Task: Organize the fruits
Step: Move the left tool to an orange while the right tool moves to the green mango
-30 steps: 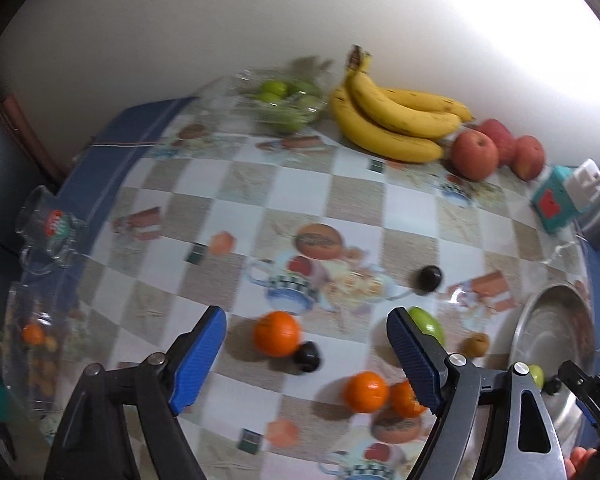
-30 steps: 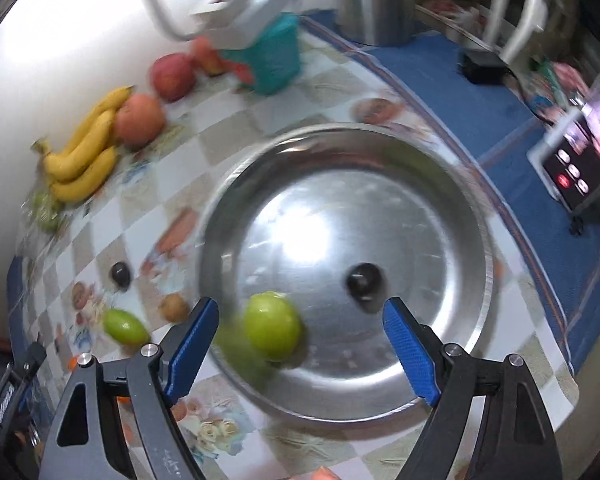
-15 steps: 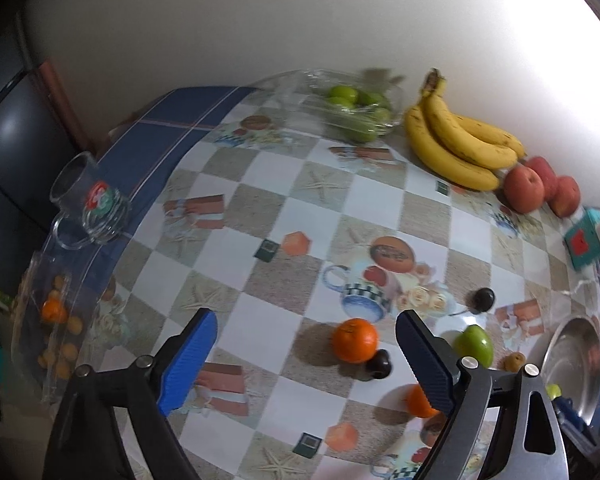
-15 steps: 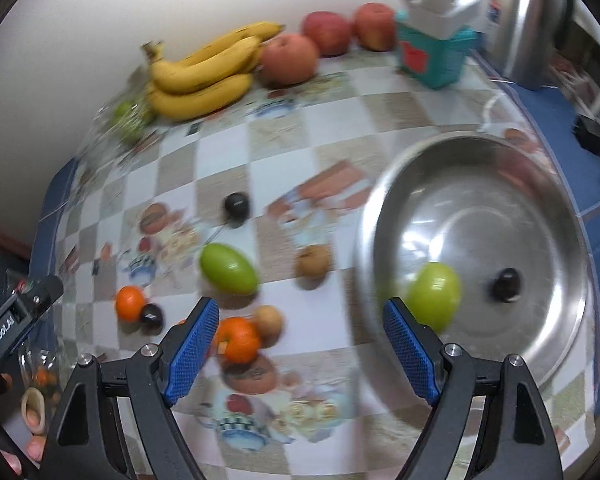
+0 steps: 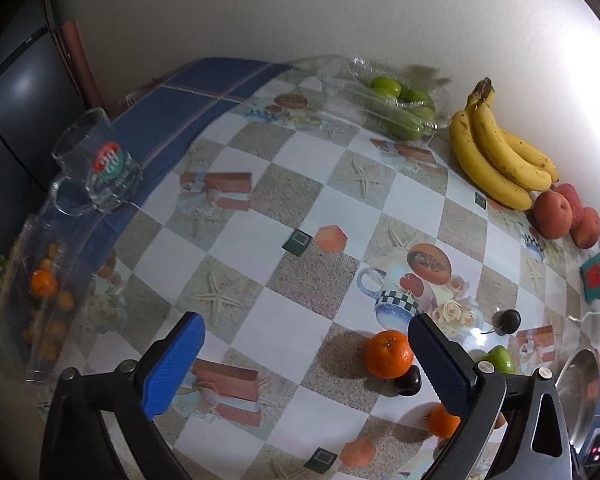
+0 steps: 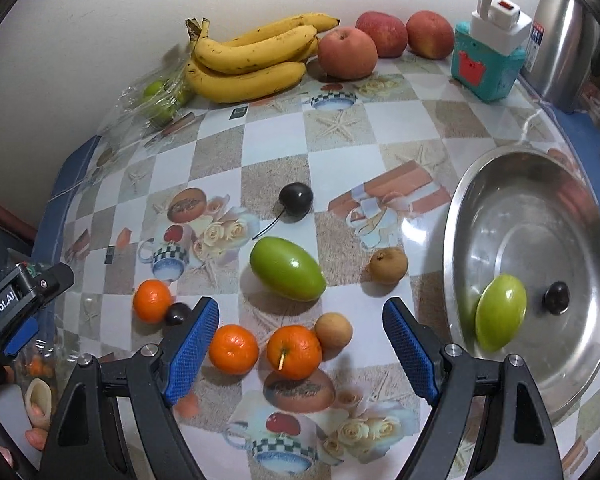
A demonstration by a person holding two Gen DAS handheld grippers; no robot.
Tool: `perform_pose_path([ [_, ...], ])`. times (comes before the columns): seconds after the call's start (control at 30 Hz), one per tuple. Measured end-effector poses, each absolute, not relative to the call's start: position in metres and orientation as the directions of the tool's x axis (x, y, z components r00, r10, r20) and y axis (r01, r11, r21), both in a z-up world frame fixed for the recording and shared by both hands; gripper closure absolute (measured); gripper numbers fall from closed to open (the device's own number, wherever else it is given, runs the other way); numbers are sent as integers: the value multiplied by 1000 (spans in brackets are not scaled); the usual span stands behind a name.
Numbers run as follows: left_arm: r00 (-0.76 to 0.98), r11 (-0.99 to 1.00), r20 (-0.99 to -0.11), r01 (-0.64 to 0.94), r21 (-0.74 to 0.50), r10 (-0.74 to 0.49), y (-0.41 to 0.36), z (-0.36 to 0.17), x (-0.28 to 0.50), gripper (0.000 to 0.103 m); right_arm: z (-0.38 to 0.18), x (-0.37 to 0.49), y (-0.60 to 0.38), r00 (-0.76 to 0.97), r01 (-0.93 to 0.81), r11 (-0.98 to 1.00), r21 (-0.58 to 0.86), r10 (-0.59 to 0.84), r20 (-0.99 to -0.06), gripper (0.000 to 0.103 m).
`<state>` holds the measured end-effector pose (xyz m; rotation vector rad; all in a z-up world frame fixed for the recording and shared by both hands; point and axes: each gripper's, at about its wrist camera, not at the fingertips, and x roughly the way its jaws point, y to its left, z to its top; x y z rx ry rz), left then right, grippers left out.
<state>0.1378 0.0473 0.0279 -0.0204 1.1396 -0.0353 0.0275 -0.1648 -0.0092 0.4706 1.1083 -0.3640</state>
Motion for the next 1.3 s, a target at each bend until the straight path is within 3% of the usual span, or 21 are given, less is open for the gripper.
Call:
perform_pose_path([
  [1.3,239,982,-953,47,-181,-187,21,-26,159,1,-38,69,-175,357,635,749,190,-67,-932,22],
])
